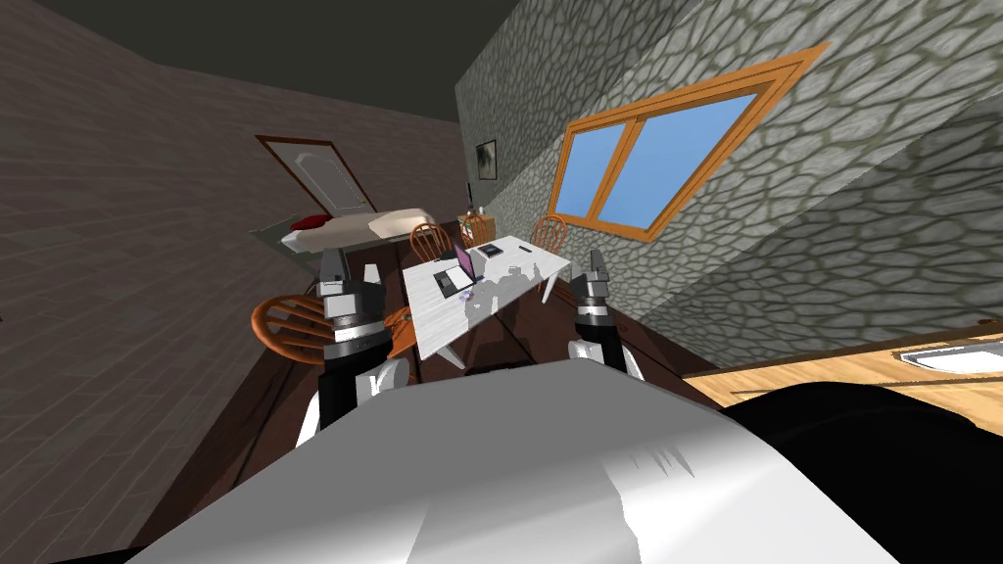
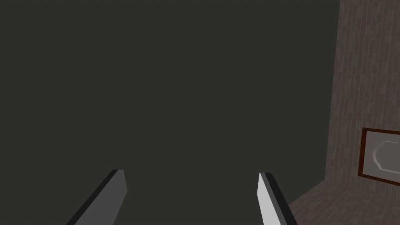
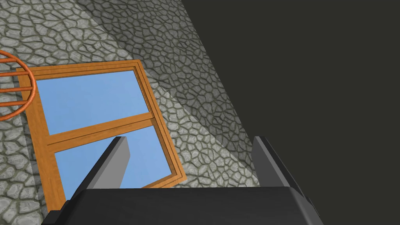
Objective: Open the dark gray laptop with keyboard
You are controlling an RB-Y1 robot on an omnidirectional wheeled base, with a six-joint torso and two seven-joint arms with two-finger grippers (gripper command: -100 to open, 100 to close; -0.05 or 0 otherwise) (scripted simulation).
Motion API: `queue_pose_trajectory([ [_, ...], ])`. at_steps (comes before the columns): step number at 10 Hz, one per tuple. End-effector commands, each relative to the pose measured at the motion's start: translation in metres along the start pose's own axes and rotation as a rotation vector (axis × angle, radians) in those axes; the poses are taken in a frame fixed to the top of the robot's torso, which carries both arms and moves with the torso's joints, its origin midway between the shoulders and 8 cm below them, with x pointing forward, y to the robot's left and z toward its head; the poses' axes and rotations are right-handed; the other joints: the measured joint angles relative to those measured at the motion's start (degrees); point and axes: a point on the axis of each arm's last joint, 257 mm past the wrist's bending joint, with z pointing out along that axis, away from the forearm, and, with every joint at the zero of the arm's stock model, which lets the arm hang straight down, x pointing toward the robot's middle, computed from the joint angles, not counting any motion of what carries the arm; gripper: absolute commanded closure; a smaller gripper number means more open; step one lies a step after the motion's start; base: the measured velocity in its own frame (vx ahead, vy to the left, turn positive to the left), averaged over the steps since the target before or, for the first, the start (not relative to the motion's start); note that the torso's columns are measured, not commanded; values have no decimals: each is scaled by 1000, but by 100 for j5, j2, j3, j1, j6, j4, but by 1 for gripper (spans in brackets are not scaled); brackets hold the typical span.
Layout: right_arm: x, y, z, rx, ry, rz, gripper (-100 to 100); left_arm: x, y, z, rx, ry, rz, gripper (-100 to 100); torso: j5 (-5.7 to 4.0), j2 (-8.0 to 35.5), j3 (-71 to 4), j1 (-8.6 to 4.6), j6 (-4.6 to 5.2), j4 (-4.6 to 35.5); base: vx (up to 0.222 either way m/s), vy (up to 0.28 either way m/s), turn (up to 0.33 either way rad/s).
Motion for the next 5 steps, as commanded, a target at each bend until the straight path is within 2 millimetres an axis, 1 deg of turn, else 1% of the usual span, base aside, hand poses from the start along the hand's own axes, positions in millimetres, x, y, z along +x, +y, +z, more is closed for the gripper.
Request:
queue_pose_trajectory([
  [1,0,0,0,0,0,0,0,0,0,0,0,0,0,0,0,423,-846,0,0,423,0,0,0],
  [2,0,0,0,0,0,0,0,0,0,0,0,0,0,0,0,846,-1691,0,0,846,0,0,0],
  [3,0,0,0,0,0,0,0,4,6,1,-9,33,27,-100,0,1269,-2538,0,0,1269,22,-18,-14],
  [4,0,0,0,1,0,0,0,5,11,2,-16,45,42,-100,-1,1457,-2935,-4,1,1456,27,-49,-15],
  [5,0,0,0,1,0,0,0,5,23,3,-37,65,76,-100,-3,1509,-3048,-12,0,1512,41,-82,-29],
])
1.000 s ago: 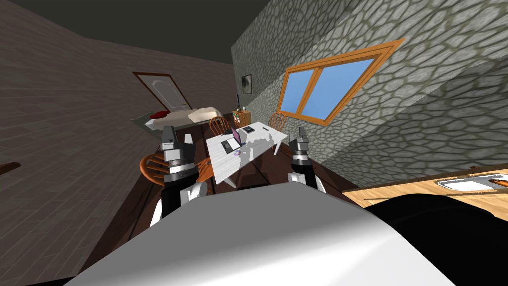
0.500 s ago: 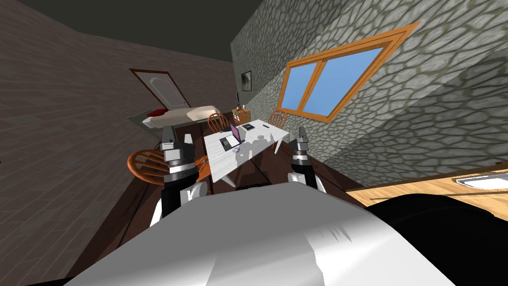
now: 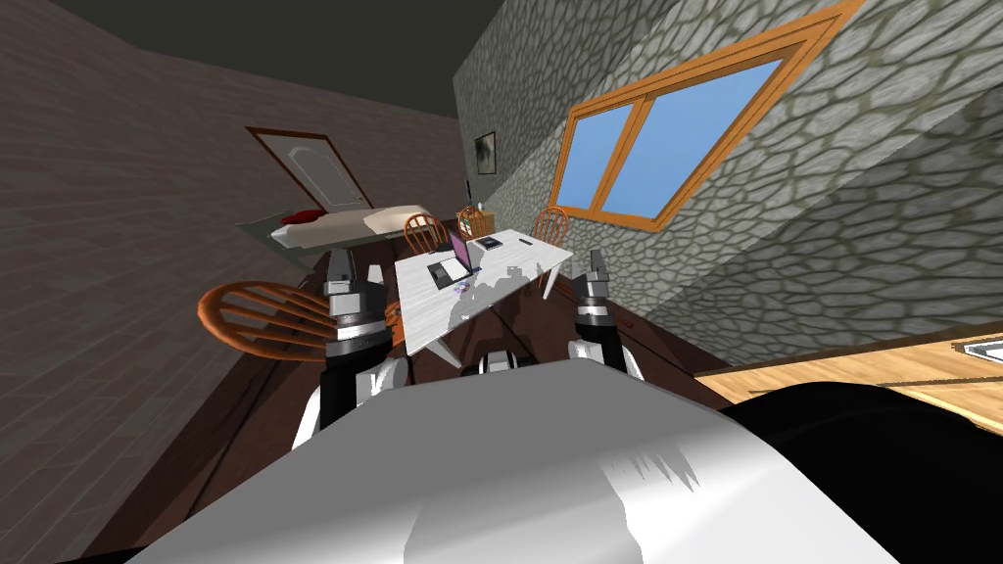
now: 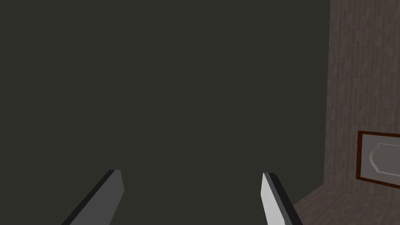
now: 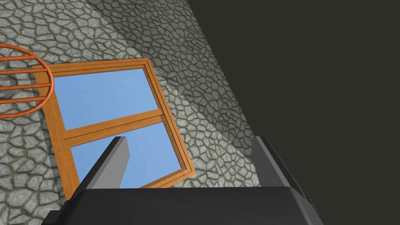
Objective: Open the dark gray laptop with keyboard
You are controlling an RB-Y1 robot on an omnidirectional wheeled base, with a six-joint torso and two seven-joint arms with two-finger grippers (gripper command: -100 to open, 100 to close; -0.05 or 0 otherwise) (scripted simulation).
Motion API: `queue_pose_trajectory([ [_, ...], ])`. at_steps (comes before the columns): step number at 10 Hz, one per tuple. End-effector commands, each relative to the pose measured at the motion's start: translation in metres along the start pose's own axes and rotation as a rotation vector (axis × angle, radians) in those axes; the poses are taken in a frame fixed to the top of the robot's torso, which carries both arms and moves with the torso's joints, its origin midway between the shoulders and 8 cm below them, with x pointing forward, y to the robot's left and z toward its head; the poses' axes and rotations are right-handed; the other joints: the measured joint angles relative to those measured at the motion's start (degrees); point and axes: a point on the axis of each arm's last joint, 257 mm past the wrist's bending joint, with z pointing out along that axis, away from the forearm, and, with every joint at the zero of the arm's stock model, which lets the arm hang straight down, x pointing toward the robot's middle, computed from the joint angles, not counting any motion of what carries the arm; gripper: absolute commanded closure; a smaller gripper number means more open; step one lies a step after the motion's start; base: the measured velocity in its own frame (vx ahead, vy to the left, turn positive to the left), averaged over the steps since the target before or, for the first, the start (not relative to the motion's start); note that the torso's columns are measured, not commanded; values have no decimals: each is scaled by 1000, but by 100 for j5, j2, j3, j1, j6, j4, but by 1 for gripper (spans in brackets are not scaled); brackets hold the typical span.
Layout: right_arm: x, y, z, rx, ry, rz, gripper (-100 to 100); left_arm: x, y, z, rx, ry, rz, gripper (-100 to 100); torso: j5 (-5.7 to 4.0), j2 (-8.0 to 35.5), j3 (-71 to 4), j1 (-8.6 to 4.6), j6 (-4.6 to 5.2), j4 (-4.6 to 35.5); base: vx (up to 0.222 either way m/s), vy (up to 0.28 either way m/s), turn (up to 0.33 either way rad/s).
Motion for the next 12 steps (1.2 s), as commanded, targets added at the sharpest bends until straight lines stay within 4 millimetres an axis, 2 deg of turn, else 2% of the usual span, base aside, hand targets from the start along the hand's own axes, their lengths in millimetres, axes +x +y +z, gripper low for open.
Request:
queue_pose_trajectory([
  [1,0,0,0,0,0,0,0,0,31,5,-55,43,85,-100,-1,11,-27,-4,1,16,76,-117,-32],
  [2,0,0,0,0,0,0,0,-4,49,7,-90,49,128,-100,-2,9,-36,-6,0,19,111,-185,-48],
  [7,0,0,0,0,0,0,0,-22,100,13,-197,42,245,-100,6,35,-22,22,0,28,82,-111,-31],
  [12,0,0,0,0,0,0,0,-51,156,16,-327,17,359,-100,3,22,-30,13,-1,24,89,-124,-33],
])
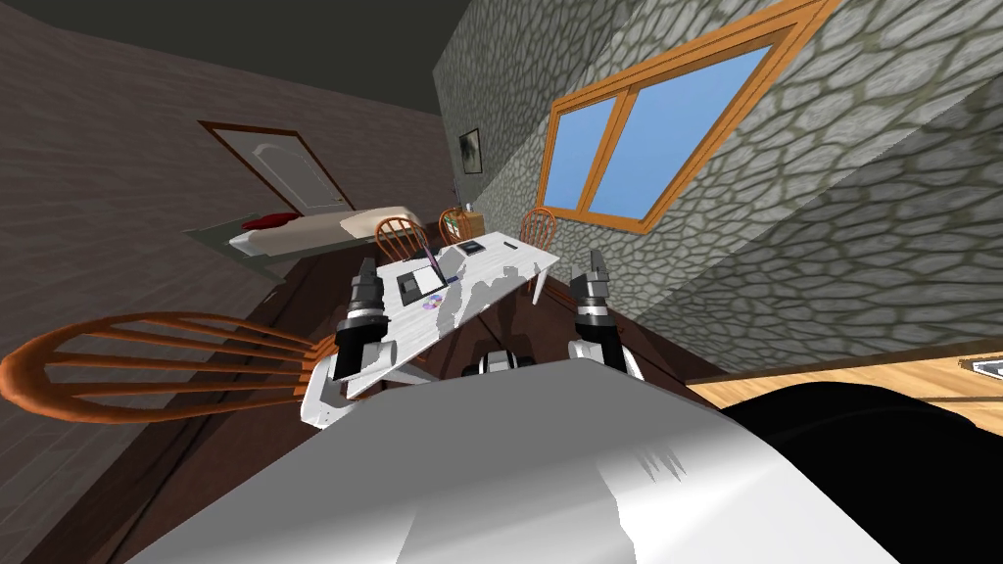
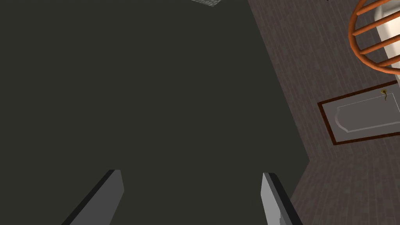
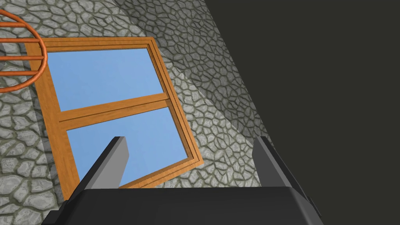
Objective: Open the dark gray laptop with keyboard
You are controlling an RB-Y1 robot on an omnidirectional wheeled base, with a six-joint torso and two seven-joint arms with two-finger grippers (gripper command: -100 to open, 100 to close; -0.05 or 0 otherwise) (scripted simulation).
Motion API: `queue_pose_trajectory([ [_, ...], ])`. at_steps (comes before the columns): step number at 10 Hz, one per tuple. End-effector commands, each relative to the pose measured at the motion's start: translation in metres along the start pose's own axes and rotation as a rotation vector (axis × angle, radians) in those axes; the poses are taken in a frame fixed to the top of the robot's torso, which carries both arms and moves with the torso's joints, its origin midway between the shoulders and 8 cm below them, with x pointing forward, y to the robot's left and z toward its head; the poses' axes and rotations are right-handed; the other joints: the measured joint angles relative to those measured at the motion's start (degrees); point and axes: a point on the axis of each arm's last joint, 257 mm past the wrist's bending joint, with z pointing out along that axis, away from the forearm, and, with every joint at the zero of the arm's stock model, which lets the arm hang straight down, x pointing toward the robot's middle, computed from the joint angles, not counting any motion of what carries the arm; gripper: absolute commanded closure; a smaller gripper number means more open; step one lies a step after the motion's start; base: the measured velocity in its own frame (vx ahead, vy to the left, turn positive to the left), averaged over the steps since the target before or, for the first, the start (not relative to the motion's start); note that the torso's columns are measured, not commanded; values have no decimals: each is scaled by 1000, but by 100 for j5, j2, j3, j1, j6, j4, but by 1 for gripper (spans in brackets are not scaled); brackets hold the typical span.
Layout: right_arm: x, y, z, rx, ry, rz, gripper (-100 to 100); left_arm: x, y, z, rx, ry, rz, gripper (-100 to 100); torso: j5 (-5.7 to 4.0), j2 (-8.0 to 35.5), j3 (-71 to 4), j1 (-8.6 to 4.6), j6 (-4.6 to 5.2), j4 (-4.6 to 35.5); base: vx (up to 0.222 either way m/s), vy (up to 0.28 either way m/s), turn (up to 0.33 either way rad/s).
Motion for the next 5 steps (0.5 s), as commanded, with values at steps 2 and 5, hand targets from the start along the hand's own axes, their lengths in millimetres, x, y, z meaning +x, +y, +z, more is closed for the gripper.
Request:
queue_pose_trajectory([
  [2,0,0,0,0,0,0,0,-7,47,9,-112,-14,75,-100,3,8,5,5,0,2,78,-109,-34],
  [5,0,0,0,0,0,0,0,-16,88,16,-211,-26,133,-100,-1,-1,0,-3,0,0,95,-125,-39],
])
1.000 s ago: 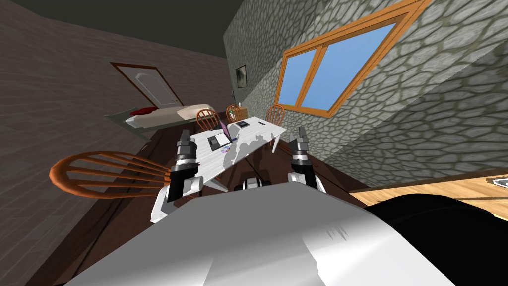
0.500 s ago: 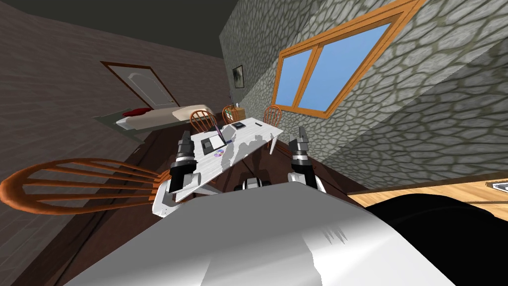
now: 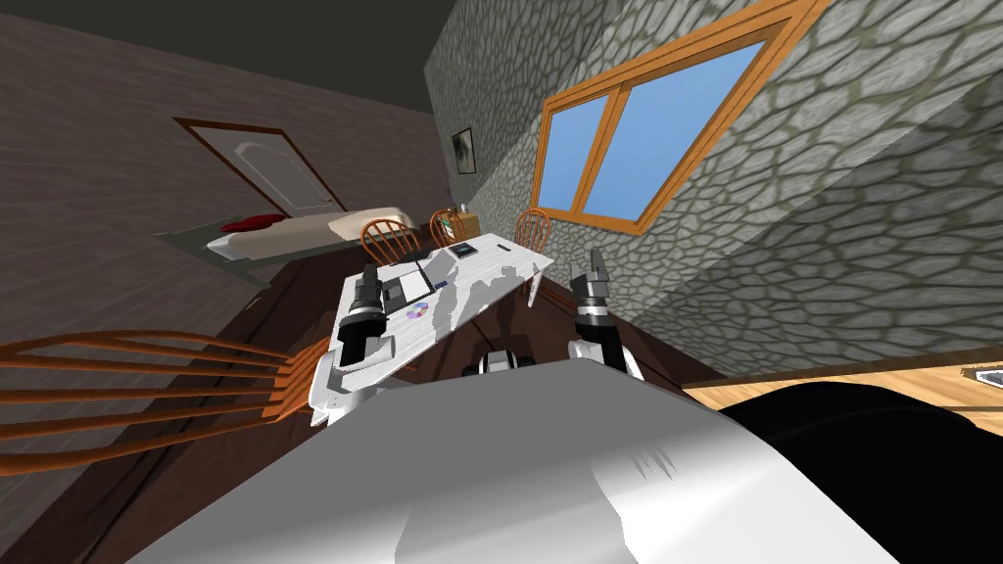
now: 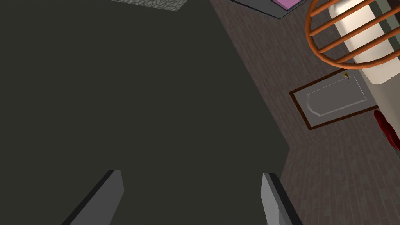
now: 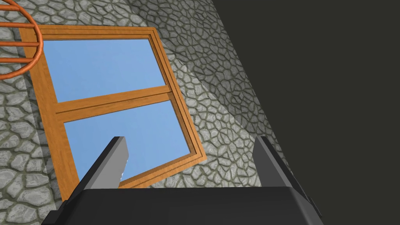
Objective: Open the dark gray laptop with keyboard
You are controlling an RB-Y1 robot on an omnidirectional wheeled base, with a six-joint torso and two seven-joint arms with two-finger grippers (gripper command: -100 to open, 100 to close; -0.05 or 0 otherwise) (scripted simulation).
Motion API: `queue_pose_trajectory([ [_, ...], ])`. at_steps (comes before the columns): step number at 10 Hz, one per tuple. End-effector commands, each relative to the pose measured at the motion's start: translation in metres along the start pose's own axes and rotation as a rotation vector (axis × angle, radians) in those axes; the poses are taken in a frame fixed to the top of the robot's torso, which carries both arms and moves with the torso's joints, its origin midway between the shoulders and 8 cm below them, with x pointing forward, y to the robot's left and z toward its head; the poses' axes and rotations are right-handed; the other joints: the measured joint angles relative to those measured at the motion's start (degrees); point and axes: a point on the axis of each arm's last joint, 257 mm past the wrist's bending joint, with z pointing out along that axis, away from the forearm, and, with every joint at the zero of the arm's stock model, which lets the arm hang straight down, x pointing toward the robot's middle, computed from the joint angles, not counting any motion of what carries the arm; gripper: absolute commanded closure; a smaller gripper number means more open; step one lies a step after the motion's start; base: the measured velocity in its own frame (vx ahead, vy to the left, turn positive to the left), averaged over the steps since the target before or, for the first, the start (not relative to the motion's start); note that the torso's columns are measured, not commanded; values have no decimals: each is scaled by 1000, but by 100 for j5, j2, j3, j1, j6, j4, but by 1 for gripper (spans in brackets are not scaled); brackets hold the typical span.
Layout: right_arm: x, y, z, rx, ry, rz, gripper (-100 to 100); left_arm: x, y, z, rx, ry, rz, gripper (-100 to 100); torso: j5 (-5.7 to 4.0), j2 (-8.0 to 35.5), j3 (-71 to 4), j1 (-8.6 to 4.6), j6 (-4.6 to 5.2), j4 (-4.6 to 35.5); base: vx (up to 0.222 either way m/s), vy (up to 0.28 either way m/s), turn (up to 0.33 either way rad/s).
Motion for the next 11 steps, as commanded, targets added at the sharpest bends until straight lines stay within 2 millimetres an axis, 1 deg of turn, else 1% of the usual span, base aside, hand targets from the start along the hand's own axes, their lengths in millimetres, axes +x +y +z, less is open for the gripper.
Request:
queue_pose_trajectory([
  [1,0,0,0,0,0,0,0,-6,36,12,-91,-9,49,-100,2,0,0,5,0,0,99,-118,-34],
  [5,0,0,0,0,0,0,0,-15,88,24,-227,-20,111,-100,1,6,4,1,0,2,96,-129,-36],
  [7,0,0,0,0,0,0,0,-19,114,27,-297,-21,135,-100,1,6,3,1,-1,1,84,-124,-31],
  [11,0,0,0,0,0,0,0,-29,153,32,-406,-26,176,-100,2,3,1,4,0,1,83,-93,-29],
])
